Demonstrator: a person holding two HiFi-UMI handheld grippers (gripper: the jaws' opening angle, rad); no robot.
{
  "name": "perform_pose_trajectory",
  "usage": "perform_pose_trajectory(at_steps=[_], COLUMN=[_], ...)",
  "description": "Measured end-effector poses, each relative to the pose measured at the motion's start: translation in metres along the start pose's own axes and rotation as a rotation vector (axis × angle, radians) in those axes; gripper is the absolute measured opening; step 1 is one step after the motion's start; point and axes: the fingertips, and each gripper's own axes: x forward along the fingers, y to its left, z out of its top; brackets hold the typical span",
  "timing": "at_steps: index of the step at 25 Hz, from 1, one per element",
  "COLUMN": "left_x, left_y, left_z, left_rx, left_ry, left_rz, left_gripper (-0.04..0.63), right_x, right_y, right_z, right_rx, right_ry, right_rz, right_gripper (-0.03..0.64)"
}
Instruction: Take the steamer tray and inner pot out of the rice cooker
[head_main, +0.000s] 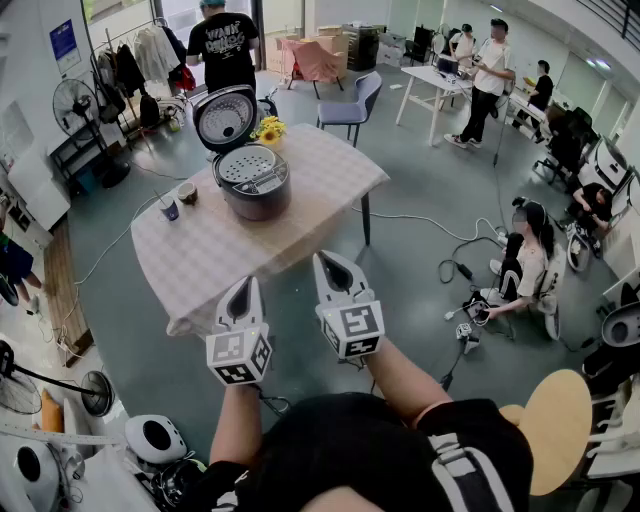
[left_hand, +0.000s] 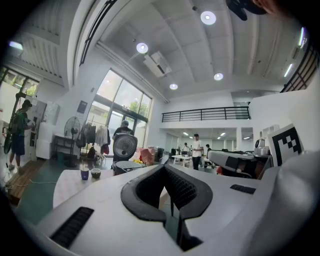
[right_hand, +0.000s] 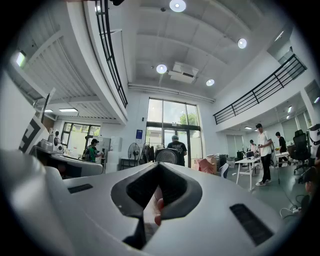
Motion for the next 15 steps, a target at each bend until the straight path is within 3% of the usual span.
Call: perform_pose_trajectory(at_steps=[7, 15], left_x=[-0.0005, -0.0004], left_y=[0.0008, 0.0034], left_z=[0.0001, -0.0016], left_rx=[-0.004, 0.000], left_ry=[0.005, 0.002], left_rz=[0.003, 0.006], left_gripper=[0.002, 0.002], right_x=[0.0038, 0.0033], right_y=[0.0041, 0.0068], right_z=[0.0012, 0.0015], right_rx=[-0.010, 0.053], right_ry=[0.002, -0.035], right_rz=[0.012, 0.026], right_gripper=[-0.003, -0.003])
